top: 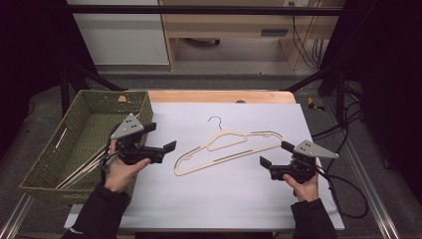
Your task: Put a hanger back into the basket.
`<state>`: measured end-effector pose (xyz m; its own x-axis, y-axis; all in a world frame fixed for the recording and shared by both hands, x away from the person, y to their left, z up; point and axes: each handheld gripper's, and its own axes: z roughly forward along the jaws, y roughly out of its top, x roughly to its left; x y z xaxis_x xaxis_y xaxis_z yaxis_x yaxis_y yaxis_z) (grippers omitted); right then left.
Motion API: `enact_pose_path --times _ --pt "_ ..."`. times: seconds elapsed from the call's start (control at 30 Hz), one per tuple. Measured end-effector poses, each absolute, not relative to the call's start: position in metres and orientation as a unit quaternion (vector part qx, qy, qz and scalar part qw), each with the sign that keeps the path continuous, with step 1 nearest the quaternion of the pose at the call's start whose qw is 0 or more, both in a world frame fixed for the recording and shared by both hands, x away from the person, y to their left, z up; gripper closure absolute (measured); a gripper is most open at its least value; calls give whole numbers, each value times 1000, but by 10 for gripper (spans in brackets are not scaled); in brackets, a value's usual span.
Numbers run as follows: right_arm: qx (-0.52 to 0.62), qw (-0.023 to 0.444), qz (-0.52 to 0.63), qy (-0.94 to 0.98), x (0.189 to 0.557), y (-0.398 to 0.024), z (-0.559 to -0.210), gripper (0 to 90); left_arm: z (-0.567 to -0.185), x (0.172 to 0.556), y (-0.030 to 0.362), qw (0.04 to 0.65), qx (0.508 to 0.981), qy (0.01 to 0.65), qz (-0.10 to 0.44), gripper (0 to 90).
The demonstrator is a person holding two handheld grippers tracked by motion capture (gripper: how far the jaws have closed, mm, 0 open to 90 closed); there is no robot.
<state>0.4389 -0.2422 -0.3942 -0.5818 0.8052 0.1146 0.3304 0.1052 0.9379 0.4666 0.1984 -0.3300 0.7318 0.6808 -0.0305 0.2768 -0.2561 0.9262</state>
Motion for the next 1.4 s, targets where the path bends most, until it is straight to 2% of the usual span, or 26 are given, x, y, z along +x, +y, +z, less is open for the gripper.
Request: enact_pose_path --times 0.37,0.77,1.17,1.4 --pt "401 219 537 709 440 -241 -396 25 -354 493 161 500 790 314 169 78" --pt "400 214 538 711 441 -241 -396 27 -394 525 132 443 822 317 164 107" --pt "398 214 534 715 442 -240 -398 30 -441 557 120 372 858 328 135 248" --pt "398 211 533 717 442 -238 -399 30 -457 568 121 340 872 332 119 400"
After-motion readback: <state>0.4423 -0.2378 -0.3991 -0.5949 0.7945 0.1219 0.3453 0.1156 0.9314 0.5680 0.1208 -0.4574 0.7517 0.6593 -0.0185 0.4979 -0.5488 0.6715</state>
